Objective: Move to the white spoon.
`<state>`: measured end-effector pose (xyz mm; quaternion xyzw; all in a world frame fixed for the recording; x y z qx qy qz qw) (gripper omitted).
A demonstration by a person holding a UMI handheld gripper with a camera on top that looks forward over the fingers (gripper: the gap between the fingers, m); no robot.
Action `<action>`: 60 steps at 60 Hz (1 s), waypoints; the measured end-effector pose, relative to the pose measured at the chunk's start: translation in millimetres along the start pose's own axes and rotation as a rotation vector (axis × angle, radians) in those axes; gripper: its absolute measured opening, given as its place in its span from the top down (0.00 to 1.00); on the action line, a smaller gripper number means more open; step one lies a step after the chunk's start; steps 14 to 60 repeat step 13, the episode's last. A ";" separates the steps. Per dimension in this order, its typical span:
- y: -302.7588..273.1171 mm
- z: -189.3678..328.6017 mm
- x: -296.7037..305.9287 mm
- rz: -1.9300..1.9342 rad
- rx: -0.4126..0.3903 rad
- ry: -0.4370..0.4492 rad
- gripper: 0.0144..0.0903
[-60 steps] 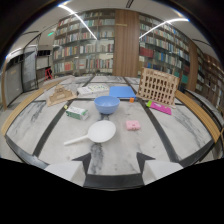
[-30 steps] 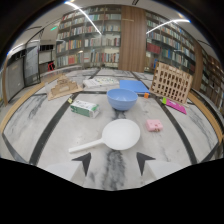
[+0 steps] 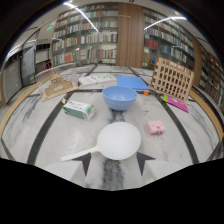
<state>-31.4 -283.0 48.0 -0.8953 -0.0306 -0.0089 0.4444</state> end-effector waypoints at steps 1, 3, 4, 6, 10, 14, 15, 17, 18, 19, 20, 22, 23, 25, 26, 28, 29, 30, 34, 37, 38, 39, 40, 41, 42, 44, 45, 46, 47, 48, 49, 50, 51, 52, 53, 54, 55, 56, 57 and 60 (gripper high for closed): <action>-0.1 -0.1 0.0 0.000 0.000 -0.001 0.06; -0.1 -0.6 0.0 0.000 -0.001 -0.002 0.06; -0.1 -0.6 0.1 -0.001 -0.002 -0.002 0.06; 0.4 -0.7 -0.3 -0.002 -0.003 -0.002 0.06; 0.9 -0.9 -0.3 -0.006 -0.005 -0.002 0.06; 1.8 -0.8 0.1 -0.011 -0.009 0.001 0.06; 1.8 -0.8 0.1 -0.011 -0.009 0.001 0.06; 1.8 -0.8 0.1 -0.011 -0.009 0.001 0.06; 1.8 -0.8 0.1 -0.011 -0.009 0.001 0.06; 1.8 -0.8 0.1 -0.011 -0.009 0.001 0.06; 1.8 -0.8 0.1 -0.011 -0.009 0.001 0.06; 1.8 -0.8 0.1 -0.011 -0.009 0.001 0.06; 1.8 -0.8 0.1 -0.011 -0.009 0.001 0.06; 1.8 -0.8 0.1 -0.011 -0.009 0.001 0.06; 1.8 -0.8 0.1 -0.011 -0.009 0.001 0.06; 1.8 -0.8 0.1 -0.011 -0.009 0.001 0.06; 1.8 -0.8 0.1 -0.011 -0.009 0.001 0.06; 1.8 -0.8 0.1 -0.011 -0.009 0.001 0.06; 1.8 -0.8 0.1 -0.011 -0.009 0.001 0.06; 1.8 -0.8 0.1 -0.011 -0.009 0.001 0.06; 1.8 -0.8 0.1 -0.011 -0.009 0.001 0.06; 1.8 -0.8 0.1 -0.011 -0.009 0.001 0.06; 1.8 -0.8 0.1 -0.011 -0.009 0.001 0.06; 1.8 -0.8 0.1 -0.011 -0.009 0.001 0.06; 1.8 -0.8 0.1 -0.011 -0.009 0.001 0.06; 1.8 -0.8 0.1 -0.011 -0.009 0.001 0.06; 1.8 -0.8 0.1 -0.011 -0.009 0.001 0.06; 1.8 -0.8 0.1 -0.011 -0.009 0.001 0.06; 1.8 -0.8 0.1 -0.011 -0.009 0.001 0.06; 1.8 -0.8 0.1 -0.011 -0.009 0.001 0.06; 1.8 -0.8 0.1 -0.011 -0.009 0.001 0.06; 1.8 -0.8 0.1 -0.011 -0.009 0.001 0.06; 1.8 -0.8 0.1 -0.011 -0.009 0.001 0.06; 1.8 -0.8 0.1 -0.011 -0.009 0.001 0.06; 1.8 -0.8 0.1 -0.011 -0.009 0.001 0.06; 1.8 -0.8 0.1 -0.011 -0.009 0.001 0.06; 1.8 -0.8 0.1 -0.011 -0.009 0.001 0.06; 1.8 -0.8 0.1 -0.011 -0.009 0.001 0.06; 1.8 -0.8 0.1 -0.011 -0.009 0.001 0.06; 1.8 -0.8 0.1 -0.011 -0.009 0.001 0.06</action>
